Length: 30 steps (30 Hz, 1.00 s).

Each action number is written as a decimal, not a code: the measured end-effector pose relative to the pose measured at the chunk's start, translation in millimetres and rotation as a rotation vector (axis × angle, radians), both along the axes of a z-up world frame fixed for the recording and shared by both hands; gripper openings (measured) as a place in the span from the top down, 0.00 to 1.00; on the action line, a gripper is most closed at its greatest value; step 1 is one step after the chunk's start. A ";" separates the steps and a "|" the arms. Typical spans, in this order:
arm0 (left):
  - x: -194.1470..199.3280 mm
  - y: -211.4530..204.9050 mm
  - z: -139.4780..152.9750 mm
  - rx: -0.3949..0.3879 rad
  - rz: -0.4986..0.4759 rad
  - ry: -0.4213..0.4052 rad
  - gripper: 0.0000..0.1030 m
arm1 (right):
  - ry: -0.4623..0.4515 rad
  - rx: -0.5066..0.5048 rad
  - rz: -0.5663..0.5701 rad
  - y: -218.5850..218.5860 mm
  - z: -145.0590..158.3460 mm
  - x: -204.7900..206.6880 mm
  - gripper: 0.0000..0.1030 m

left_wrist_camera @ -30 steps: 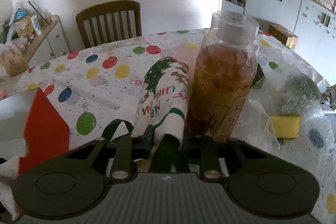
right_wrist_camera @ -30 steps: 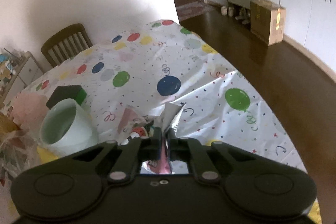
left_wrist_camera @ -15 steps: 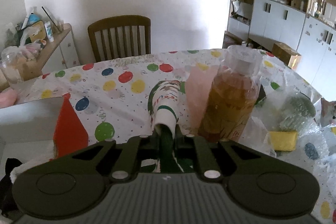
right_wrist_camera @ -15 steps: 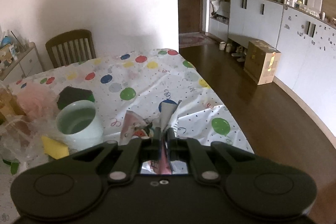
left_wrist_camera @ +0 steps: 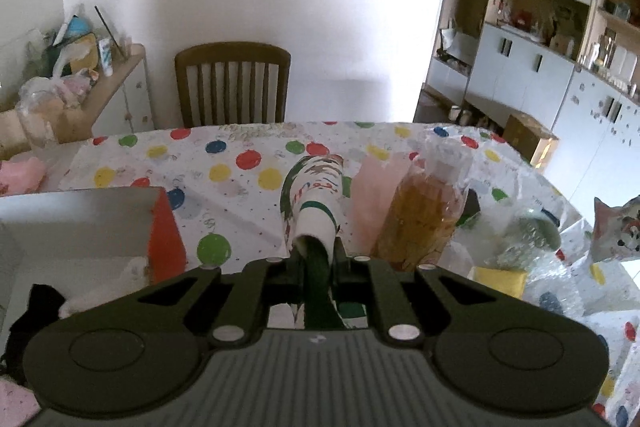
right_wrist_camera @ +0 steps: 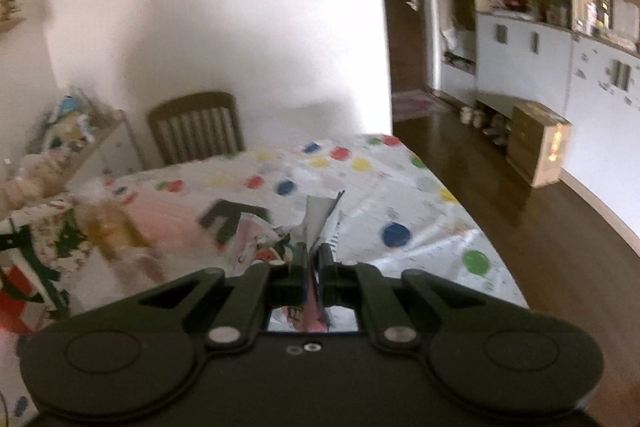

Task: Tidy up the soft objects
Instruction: 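Carry the dog-print bag and Christmas towel with both grippers over the box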

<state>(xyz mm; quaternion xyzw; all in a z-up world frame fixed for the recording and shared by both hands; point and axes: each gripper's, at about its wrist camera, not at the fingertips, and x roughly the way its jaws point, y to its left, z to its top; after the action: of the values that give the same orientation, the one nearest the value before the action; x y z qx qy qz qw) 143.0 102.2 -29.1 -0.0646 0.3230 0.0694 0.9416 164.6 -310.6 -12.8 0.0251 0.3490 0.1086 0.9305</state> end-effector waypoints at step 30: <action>-107.0 89.7 81.1 0.035 0.100 -0.125 0.90 | -0.067 0.148 0.482 243.9 58.2 -18.1 0.97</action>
<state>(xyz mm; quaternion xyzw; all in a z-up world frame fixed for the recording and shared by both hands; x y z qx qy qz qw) 36.0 191.9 52.0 -0.0682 0.2585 0.1177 0.9564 146.5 -66.7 45.3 0.0056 0.3051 0.3535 0.8843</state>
